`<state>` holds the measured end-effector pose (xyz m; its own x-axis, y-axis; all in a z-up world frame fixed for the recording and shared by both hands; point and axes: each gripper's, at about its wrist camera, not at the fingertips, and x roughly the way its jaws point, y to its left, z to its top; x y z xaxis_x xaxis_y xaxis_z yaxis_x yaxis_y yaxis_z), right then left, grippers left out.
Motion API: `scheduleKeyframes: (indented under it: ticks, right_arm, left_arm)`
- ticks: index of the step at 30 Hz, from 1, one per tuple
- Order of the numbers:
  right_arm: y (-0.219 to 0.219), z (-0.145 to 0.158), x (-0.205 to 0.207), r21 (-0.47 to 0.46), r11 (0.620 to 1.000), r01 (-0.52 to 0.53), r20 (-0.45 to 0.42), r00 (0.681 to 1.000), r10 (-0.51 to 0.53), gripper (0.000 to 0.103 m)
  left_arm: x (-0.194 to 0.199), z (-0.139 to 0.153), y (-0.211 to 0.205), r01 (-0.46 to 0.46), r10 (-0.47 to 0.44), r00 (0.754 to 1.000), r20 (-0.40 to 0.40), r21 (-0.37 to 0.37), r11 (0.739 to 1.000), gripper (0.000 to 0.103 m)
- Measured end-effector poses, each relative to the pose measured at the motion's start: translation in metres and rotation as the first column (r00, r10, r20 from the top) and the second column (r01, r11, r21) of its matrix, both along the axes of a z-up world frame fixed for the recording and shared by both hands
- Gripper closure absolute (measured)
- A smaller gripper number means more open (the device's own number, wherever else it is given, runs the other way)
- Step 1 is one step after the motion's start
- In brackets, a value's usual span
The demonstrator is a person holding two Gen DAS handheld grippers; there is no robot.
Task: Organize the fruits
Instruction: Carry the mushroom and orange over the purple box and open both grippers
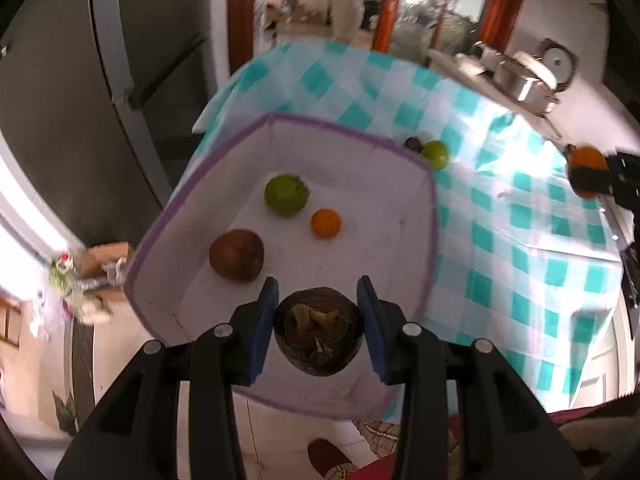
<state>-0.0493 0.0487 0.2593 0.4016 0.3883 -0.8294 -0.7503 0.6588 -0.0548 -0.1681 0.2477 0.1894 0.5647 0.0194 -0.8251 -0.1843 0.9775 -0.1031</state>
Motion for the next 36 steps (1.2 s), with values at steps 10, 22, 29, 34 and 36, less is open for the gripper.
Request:
scheduleKeyframes:
  ticks: [10, 22, 29, 34, 36]
  right_arm:
    - [0.141, -0.109, 0.065, -0.076, 0.943, -0.323, -0.172, 0.936, 0.306, 0.061]
    - [0.207, -0.208, 0.077, -0.294, 0.84, -0.456, -0.352, 0.869, 0.348, 0.055]
    - [0.212, -0.205, 0.079, -0.278, 0.864, -0.421, -0.339, 0.884, 0.322, 0.033]
    - [0.204, -0.187, 0.082, -0.247, 0.91, -0.332, -0.291, 0.922, 0.257, 0.032]
    - [0.198, -0.167, 0.079, -0.221, 0.936, -0.274, -0.262, 0.941, 0.214, 0.029]
  left_arm:
    - [0.058, -0.068, 0.008, -0.161, 0.15, 0.969, -0.195, -0.037, 0.986, 0.062]
    - [0.108, -0.136, 0.018, -0.26, 0.233, 0.86, -0.454, 0.002, 0.966, 0.061]
    - [0.107, -0.136, 0.021, -0.276, 0.221, 0.866, -0.448, -0.06, 0.959, 0.023]
    - [0.105, -0.131, 0.026, -0.31, 0.235, 0.87, -0.433, -0.11, 0.944, 0.016]
    - [0.106, -0.128, 0.029, -0.315, 0.237, 0.861, -0.45, -0.106, 0.943, 0.016]
